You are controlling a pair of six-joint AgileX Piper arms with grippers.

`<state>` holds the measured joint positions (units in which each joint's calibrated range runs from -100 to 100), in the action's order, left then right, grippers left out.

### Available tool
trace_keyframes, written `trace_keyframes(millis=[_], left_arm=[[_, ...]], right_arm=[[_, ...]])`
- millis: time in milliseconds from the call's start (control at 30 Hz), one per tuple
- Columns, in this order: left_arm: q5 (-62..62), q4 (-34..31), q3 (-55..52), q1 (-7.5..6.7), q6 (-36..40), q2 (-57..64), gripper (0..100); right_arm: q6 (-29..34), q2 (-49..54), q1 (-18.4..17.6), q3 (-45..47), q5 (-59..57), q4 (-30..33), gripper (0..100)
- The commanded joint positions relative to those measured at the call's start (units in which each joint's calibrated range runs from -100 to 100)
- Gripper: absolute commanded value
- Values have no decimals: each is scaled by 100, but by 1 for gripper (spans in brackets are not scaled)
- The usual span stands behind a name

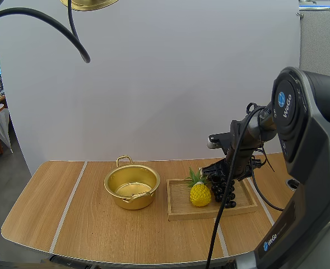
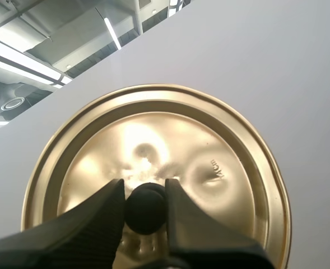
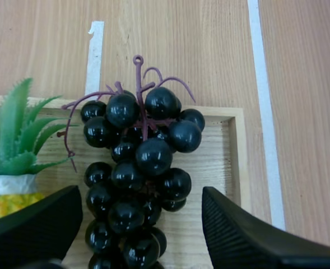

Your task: Open the pot, put the grape inside, and close it

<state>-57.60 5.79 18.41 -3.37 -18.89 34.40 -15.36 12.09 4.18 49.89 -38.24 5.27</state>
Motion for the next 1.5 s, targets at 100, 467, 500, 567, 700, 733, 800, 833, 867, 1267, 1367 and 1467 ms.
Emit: trace_keyframes(millis=[100,467,500,567,700,733,800,833,867,1267,1367,1467], left_arm=[[249,-45,39,-20,48,47,0],[249,-45,39,-20,48,47,0],[249,-45,39,-20,48,47,0],[249,-45,39,-20,48,47,0],[249,-45,39,-20,48,47,0],[249,-45,39,-20,48,47,0],[249,-45,39,-20,48,47,0],[249,-45,39,-20,48,47,0],[249,-45,39,-20,48,47,0],[249,-45,39,-20,48,47,0],[249,-45,39,-20,48,47,0],[249,-45,39,-20,48,47,0]], right_arm=[[-58,-267,15,-36,349,-118,100],[-66,-836,15,-36,740,-119,100],[-66,-888,15,-36,763,-119,100],[-66,-956,15,-36,782,-119,100],[-66,-981,15,-36,802,-119,100],[-66,-981,15,-36,802,-119,100],[-66,-970,15,-36,743,-119,84],[-66,-970,15,-36,726,-119,70],[-66,-970,15,-36,688,-119,51],[-66,-272,15,-36,507,-119,0],[-66,244,15,-36,339,-119,0],[-66,956,15,-36,121,-119,0]])
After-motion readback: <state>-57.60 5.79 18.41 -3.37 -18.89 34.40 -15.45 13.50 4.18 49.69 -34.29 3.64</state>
